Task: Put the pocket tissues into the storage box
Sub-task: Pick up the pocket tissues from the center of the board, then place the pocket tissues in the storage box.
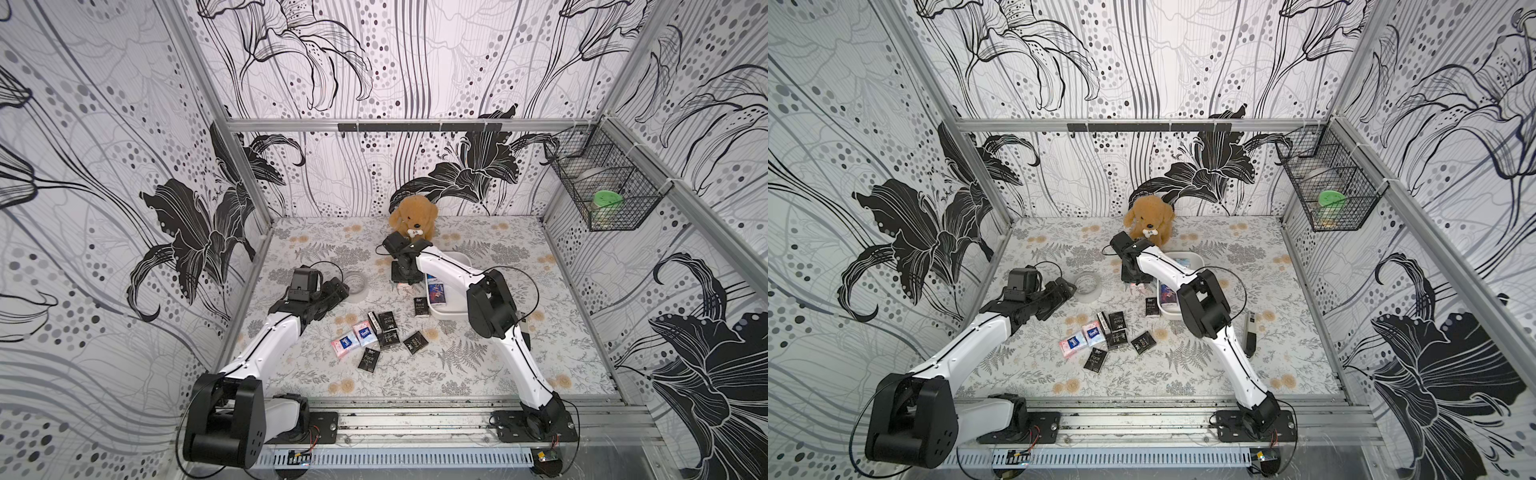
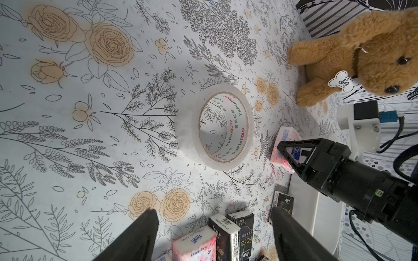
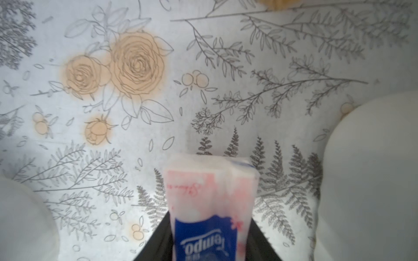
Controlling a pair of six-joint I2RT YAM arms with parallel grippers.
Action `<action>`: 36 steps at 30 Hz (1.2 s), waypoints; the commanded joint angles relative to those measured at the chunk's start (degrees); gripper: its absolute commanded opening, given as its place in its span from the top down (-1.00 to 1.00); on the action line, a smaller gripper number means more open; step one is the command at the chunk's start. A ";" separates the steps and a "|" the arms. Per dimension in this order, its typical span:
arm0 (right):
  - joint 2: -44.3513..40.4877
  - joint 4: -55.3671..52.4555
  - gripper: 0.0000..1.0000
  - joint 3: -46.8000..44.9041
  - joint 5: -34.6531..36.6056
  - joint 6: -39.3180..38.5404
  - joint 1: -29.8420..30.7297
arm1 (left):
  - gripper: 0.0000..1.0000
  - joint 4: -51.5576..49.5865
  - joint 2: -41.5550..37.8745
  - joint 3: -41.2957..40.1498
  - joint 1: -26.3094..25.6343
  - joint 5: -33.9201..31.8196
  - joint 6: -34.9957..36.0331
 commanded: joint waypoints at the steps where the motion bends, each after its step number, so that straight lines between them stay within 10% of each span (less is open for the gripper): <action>1: -5.45 1.63 0.13 -0.47 0.23 -1.77 -0.04 | -0.66 0.67 1.11 2.13 -0.17 1.23 -0.28; 21: -38.30 7.73 0.06 -40.49 1.00 -8.64 -4.06 | -0.65 1.15 5.98 7.98 -9.89 -1.99 -3.33; 36: -32.43 12.17 0.03 -42.56 -4.26 -12.23 -5.43 | -0.65 -0.63 5.00 8.37 -11.56 -3.91 -3.26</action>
